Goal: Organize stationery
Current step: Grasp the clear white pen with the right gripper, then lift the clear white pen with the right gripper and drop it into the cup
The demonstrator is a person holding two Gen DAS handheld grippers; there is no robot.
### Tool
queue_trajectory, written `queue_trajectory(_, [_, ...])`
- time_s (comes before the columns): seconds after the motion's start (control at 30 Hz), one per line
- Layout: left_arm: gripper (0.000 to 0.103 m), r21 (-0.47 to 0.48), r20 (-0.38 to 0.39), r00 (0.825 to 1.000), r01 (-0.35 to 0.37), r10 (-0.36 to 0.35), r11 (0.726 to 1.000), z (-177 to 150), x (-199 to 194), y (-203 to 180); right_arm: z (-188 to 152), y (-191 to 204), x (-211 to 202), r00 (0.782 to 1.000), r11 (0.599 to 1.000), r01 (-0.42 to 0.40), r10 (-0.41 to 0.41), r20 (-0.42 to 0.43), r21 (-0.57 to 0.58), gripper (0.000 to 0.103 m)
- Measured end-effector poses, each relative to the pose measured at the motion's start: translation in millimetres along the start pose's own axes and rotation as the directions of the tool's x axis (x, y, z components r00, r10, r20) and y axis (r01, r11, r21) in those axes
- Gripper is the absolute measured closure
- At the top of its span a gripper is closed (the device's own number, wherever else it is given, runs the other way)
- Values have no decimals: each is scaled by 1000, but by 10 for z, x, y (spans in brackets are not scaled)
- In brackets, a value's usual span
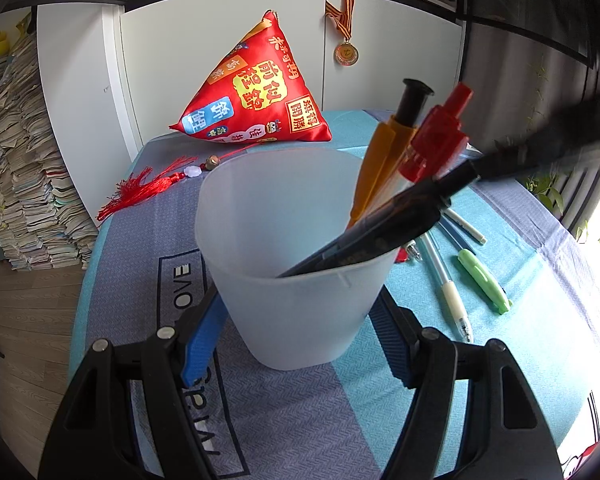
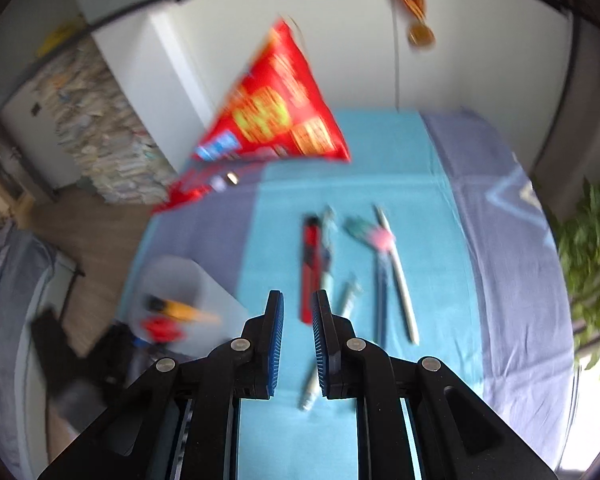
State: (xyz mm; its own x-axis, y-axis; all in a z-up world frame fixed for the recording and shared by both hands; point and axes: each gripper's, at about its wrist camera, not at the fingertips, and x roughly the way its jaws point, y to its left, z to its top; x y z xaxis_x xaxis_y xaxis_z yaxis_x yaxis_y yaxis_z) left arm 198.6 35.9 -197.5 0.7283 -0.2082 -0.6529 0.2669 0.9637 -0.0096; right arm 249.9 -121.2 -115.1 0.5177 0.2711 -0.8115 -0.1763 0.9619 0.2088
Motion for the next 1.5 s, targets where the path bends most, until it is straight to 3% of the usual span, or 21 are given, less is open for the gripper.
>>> queue_trajectory(0.1, [33, 0, 0, 1000, 0, 0, 1000, 0, 0, 0, -172, -138, 338, 994, 999, 33, -29, -106, 36, 89])
queue_trajectory(0.27, [33, 0, -1, 1000, 0, 0, 1000, -1, -1, -1, -352, -154, 632, 981, 998, 45, -37, -190, 40, 88])
queue_trajectory(0.67, [33, -1, -3, 1000, 0, 0, 1000, -6, -8, -1, -496, -82, 594, 979, 998, 59, -64, -192, -30, 91])
queue_trajectory(0.8, [33, -1, -2, 1000, 0, 0, 1000, -6, -8, 0, -686, -95, 391, 974, 993, 55, -76, -213, -103, 92])
queue_trajectory(0.9, [33, 0, -2, 1000, -1, 1, 1000, -9, -17, -2, -930, -84, 268, 958, 982, 45, -94, -270, -181, 92])
queue_trajectory(1.0, [33, 1, 0, 1000, -1, 1, 1000, -8, -13, 7, -1173, -21, 183, 939, 956, 47, -141, -312, -291, 92])
queue_trajectory(1.07, [33, 2, 1, 1000, -2, 2, 1000, -8, -17, 6, -1256, 56, 143, 939, 930, 74, -188, -290, -361, 92])
queue_trajectory(1.13, [33, 1, 0, 1000, -1, 1, 1000, -8, -18, 8, -1231, 122, 134, 947, 918, 79, -190, -257, -388, 92])
queue_trajectory(1.3, [32, -3, -2, 1000, 2, -2, 1000, 1, -12, 21, -960, 122, 215, 966, 943, 75, -149, -209, -324, 92])
queue_trajectory(1.5, [33, 1, -2, 1000, 2, -2, 1000, 3, -9, 15, -737, 87, 421, 965, 953, 75, -144, -220, -294, 91])
